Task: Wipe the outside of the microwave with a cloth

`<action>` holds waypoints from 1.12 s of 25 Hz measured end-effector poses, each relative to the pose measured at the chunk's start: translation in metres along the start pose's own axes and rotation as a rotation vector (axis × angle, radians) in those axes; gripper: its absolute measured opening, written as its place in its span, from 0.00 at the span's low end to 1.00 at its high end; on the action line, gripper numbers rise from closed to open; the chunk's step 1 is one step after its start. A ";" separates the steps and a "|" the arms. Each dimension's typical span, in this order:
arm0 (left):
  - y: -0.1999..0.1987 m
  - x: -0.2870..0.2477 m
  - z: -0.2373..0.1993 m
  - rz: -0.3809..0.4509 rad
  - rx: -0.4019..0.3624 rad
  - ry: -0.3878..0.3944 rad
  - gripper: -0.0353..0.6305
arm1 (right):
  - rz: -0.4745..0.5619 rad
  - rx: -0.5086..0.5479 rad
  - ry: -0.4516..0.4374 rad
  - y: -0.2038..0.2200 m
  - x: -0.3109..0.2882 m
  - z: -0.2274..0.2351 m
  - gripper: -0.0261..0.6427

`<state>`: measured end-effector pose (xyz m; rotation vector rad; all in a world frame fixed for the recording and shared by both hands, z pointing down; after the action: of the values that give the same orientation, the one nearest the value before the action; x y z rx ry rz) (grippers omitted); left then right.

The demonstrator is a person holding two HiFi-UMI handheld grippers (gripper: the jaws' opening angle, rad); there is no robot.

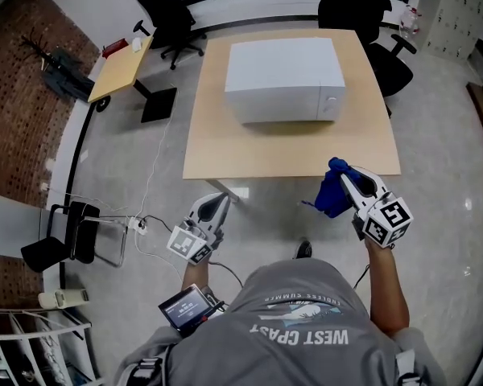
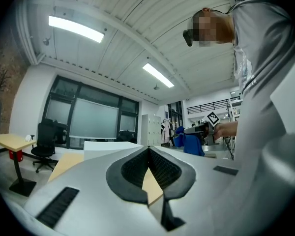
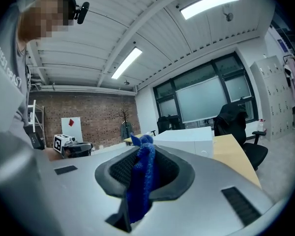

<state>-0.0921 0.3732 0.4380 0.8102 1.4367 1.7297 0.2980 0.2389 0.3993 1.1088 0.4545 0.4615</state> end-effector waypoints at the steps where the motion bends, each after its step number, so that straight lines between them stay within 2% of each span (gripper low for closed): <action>1: 0.001 -0.010 -0.002 0.002 -0.001 -0.002 0.09 | -0.004 0.007 -0.005 -0.003 -0.007 0.009 0.14; 10: 0.010 -0.058 -0.031 -0.019 0.014 0.004 0.09 | -0.016 0.038 0.019 -0.018 -0.064 0.068 0.14; 19: 0.030 -0.093 -0.101 -0.026 0.033 0.049 0.09 | -0.056 0.080 0.099 -0.009 -0.156 0.105 0.14; 23: 0.039 -0.095 -0.136 -0.035 0.047 0.058 0.09 | -0.108 0.208 0.078 -0.005 -0.235 0.103 0.14; 28: 0.062 -0.079 -0.173 -0.085 0.071 0.038 0.09 | -0.207 0.417 -0.026 0.030 -0.360 0.085 0.14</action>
<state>-0.2034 0.2098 0.4673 0.7457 1.5435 1.6464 0.0480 -0.0153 0.5004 1.4481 0.6544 0.1711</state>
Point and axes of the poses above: the fingertips, and each gripper's own axes: x backward along the fingers, z to its right, y out of its underside, the point moved 9 cm from there along x, backward along the fingers, and after that the axes turned 12 degrees about -x, right-handed, at the moved point
